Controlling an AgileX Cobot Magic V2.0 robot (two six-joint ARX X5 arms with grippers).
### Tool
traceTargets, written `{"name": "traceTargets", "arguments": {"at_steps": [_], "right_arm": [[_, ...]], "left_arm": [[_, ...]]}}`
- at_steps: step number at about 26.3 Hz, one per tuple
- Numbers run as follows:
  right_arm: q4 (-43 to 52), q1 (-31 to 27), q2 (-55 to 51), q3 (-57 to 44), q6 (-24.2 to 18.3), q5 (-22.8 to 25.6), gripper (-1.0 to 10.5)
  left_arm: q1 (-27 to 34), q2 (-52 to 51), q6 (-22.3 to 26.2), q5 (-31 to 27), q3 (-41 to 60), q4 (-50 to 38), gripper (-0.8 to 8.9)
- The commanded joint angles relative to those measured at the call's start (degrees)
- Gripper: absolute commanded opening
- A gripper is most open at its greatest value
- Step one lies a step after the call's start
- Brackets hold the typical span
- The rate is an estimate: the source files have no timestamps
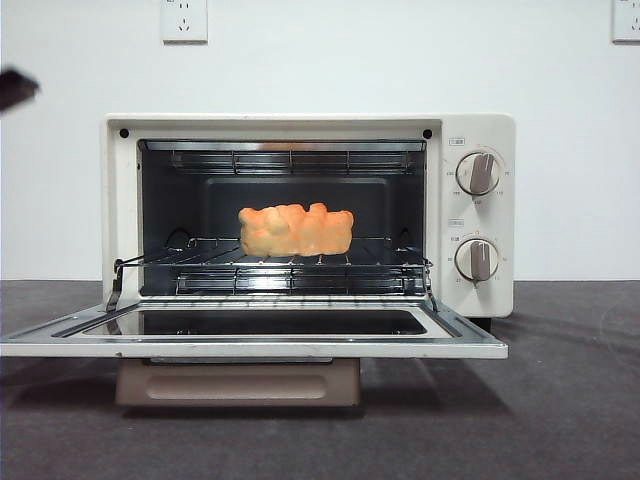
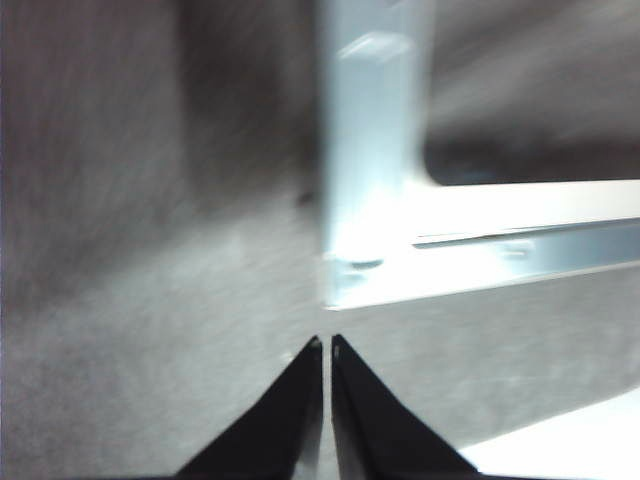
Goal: The left arm flap open the oven, the right arm pick bread and place it into oven, the left arm flap close the oven
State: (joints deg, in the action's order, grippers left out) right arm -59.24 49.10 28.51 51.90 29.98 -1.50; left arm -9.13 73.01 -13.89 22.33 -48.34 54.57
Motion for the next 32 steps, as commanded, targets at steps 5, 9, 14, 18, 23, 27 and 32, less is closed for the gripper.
{"name": "traceTargets", "arguments": {"at_steps": [5,9,14,18,23,27,32], "right_arm": [[0.48,0.59,0.13,0.46,-1.25,0.02,0.2],[0.48,0.59,0.13,0.46,-1.75,0.02,0.2],[0.48,0.59,0.13,0.46,-1.90,0.02,0.2],[0.48,0.59,0.13,0.46,-1.90,0.02,0.2],[0.50,0.59,0.13,0.46,-1.88,0.22,0.2],[0.50,0.59,0.13,0.46,-1.90,0.66,0.2],[0.50,0.59,0.13,0.46,-1.88,1.53,0.2]], "left_arm": [[0.74,11.21,0.76,0.57,-0.81,-0.83,0.16],[1.90,16.09,0.81,5.55,-0.81,-3.30,0.16],[2.99,19.21,0.81,9.44,-0.81,-5.27,0.16],[3.69,19.39,0.81,9.44,-0.81,-6.14,0.16],[4.68,19.39,0.92,11.45,-0.81,-6.43,0.16],[5.35,19.39,1.07,14.80,-0.81,-6.80,0.16],[5.90,19.39,1.46,17.53,-0.81,-6.82,0.16]]}}
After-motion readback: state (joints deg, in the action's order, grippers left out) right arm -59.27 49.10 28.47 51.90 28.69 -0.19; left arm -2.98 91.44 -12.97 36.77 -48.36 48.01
